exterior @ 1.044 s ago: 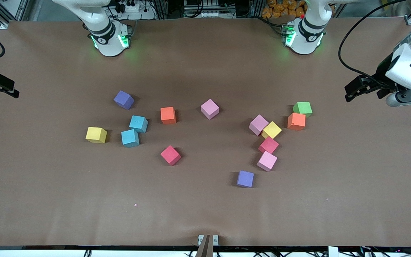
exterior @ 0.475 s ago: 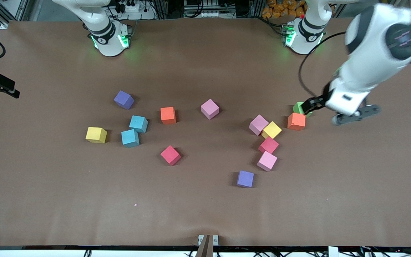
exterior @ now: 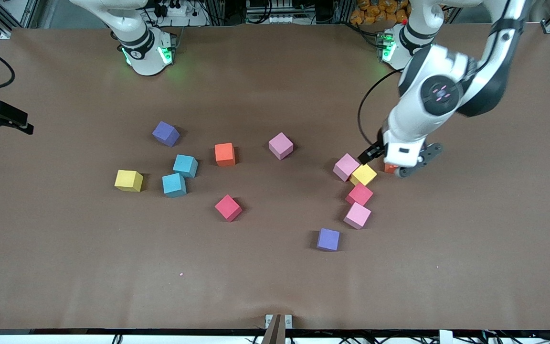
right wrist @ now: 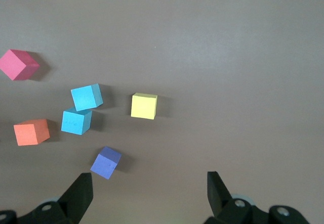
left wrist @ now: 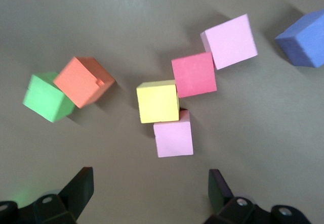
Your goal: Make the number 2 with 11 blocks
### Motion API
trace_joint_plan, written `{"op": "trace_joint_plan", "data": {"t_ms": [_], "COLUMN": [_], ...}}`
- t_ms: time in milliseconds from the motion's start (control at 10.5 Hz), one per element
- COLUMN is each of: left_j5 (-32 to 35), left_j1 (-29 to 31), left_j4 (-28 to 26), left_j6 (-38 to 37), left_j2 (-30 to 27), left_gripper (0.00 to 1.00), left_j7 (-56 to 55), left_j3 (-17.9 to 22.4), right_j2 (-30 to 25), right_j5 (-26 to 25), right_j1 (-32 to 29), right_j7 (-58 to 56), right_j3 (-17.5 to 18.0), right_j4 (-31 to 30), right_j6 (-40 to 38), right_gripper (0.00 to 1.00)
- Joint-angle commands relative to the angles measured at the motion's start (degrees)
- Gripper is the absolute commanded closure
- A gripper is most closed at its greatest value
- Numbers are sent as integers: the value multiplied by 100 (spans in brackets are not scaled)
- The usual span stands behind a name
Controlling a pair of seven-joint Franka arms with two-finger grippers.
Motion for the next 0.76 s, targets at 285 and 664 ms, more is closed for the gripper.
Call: {"op": "trace_joint_plan", "data": {"t_ms": [285, 664], "left_j5": [-60, -8], "left_j1": [-124, -327], "left_j4": [-262, -315], "left_j6": [522, 724], "left_j2": [386, 615], "left_gripper": [0, 0], "left_j7": [-184, -439], "left_j3": [35, 44], "right_j2": [463, 876], "right_j5": [71, 89], "right_j1": [787, 1025], "right_j7": [12, 12], "right_j3": [48, 48], "right_j4": [-31, -207], "right_j6": [-7, 97], "right_gripper": [0, 0]}}
